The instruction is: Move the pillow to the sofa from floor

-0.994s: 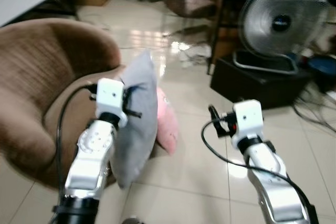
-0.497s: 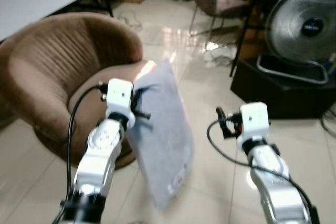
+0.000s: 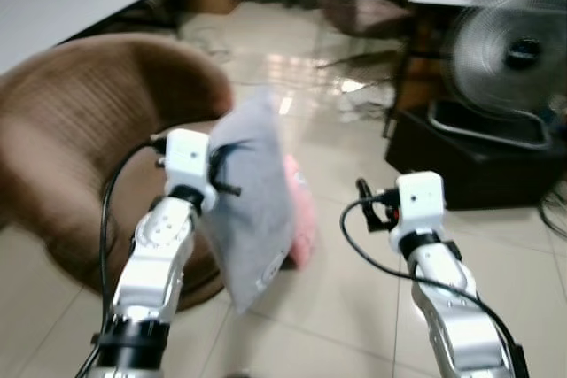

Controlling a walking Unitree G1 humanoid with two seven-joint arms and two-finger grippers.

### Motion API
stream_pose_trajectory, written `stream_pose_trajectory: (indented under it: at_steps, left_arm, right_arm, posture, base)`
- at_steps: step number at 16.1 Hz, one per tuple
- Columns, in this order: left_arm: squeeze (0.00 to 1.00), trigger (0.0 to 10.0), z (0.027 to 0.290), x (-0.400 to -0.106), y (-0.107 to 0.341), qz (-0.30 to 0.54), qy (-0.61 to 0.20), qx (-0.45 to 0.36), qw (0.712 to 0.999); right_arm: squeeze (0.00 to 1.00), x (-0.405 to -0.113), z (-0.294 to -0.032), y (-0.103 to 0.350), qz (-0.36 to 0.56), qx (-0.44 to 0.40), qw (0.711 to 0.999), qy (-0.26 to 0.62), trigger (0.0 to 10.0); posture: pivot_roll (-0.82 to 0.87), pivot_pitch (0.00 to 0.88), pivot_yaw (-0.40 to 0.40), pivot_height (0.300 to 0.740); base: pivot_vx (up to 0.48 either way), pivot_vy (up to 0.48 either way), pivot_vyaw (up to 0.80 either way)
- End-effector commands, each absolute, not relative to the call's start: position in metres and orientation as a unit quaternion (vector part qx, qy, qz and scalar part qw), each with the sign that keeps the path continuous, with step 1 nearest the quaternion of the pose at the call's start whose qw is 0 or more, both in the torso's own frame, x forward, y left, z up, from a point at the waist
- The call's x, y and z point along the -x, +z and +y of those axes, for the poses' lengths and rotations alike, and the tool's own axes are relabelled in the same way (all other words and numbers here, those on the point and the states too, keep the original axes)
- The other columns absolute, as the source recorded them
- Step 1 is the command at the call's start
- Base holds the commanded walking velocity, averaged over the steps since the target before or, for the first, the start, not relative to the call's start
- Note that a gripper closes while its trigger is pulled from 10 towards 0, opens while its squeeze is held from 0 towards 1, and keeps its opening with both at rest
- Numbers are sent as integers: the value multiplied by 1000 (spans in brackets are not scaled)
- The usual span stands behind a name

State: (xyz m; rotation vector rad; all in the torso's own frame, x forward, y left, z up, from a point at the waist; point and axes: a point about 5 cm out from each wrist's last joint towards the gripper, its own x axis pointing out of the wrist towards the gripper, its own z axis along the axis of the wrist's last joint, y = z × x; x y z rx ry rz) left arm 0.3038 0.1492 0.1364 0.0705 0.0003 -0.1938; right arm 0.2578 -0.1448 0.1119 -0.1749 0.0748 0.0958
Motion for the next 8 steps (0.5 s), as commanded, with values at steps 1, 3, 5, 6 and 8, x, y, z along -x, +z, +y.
stream_pose_trajectory:
  at_steps: [1,3,5,6,8]
  left_arm:
    - [0,10000,140,-307,152,-38,-110,-35,993]
    - [0,10000,140,-307,152,-38,-108,-36,993]
    - [0,10000,142,-308,152,-38,-106,-38,993]
    - [0,10000,142,-308,152,-38,-105,-39,993]
    - [0,10000,142,-308,153,-39,-105,-40,993]
  right_arm:
    - [0,-258,-152,111,40,95,994,37,10000]
    - [0,-258,-147,112,36,102,992,58,10000]
    - [0,-259,-145,112,35,104,992,62,10000]
    - [0,-259,-145,112,35,104,992,62,10000]
    - [0,-260,-145,112,35,105,992,62,10000]
  posture:
    - [-61,0,53,740]
    - [-59,0,51,740]
    - [-57,0,48,740]
    - [-57,0,48,740]
    - [-57,0,47,740]
  base:
    - [371,0,0]
    - [371,0,681]
    - [375,0,800]
    - [375,0,800]
    - [375,0,800]
